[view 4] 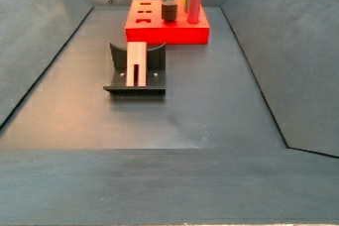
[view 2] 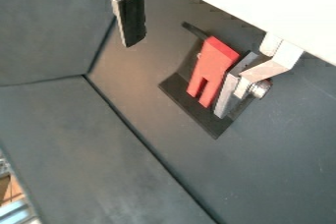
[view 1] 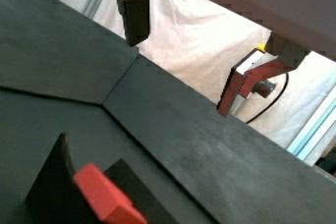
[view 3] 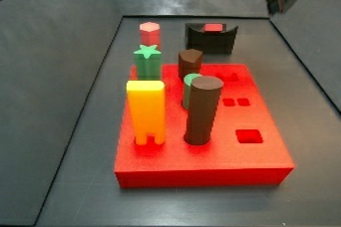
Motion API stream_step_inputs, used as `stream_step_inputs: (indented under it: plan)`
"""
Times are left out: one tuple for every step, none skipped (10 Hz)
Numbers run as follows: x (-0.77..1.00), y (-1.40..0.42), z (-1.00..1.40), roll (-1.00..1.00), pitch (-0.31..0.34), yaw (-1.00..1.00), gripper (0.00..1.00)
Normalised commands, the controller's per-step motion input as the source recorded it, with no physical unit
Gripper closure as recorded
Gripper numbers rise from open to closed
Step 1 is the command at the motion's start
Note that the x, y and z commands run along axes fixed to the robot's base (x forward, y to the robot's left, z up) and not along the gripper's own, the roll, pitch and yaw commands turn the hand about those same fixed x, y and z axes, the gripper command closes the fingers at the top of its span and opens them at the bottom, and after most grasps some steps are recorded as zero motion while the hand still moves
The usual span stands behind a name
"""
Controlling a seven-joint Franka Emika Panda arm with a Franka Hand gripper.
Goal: Pick up the double-square object. Move up. Rotate the double-square object. Place the double-square object on the fixture. Regrasp the double-square object. Move to above the board. Insert the double-square object.
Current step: Regrasp the double-square object.
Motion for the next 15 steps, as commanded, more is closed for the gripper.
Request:
stream_step_inputs:
  plan:
    - [0.07, 0.06, -1.0, 0.09, -0.036, 0.15, 0.0]
    - [0.08, 0.06, -1.0, 0.09, -0.08, 0.12, 0.0]
    - [0.08, 0.05, -1.0, 0.09, -0.094, 0.11, 0.0]
    - [0.1, 0.05, -1.0, 0.08, -0.113, 0.06, 0.0]
    - [0.1, 0.04, -1.0, 0.09, -0.113, 0.04, 0.0]
    - [0.11, 0.03, -1.0, 0.09, -0.104, 0.0, 0.0]
    - [0.1, 0.03, -0.87, 0.09, -0.094, -0.01, 0.0]
    - [0.08, 0.02, -0.67, 0.08, -0.075, -0.04, 0.0]
    - [0.07, 0.01, -0.47, 0.08, -0.058, -0.04, 0.0]
    - [0.07, 0.01, -0.32, 0.08, -0.036, -0.04, 0.0]
    - [0.07, 0.01, -0.23, 0.07, -0.025, -0.04, 0.0]
    - [0.01, -0.01, -0.18, 0.06, -0.009, -0.03, 0.0]
    - [0.01, -0.01, -0.18, 0.06, -0.008, -0.03, 0.0]
    - [0.01, -0.01, -0.18, 0.06, -0.007, -0.02, 0.0]
    - [0.01, -0.01, -0.18, 0.06, -0.007, -0.02, 0.0]
